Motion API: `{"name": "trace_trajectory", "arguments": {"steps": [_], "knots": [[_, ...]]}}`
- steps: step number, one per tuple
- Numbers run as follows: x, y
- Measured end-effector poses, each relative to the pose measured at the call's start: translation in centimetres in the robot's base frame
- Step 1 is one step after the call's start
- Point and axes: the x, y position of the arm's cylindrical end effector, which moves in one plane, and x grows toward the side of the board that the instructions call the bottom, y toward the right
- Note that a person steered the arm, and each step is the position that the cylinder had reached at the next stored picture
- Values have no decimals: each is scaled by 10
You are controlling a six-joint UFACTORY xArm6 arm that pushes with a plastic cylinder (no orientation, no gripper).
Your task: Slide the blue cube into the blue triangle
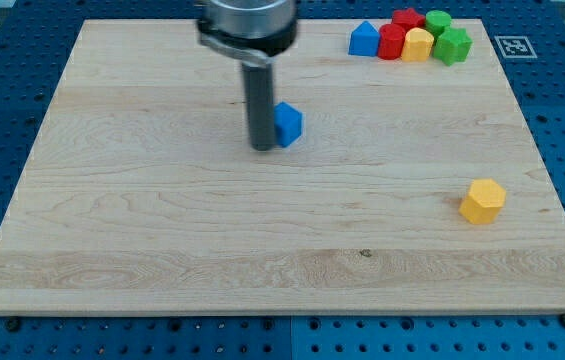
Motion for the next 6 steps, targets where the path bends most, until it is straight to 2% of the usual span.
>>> {"name": "trace_trajectory", "arguments": {"steps": [1,4,6], "knots": [[0,50],[-13,19],[-58,44]]}}
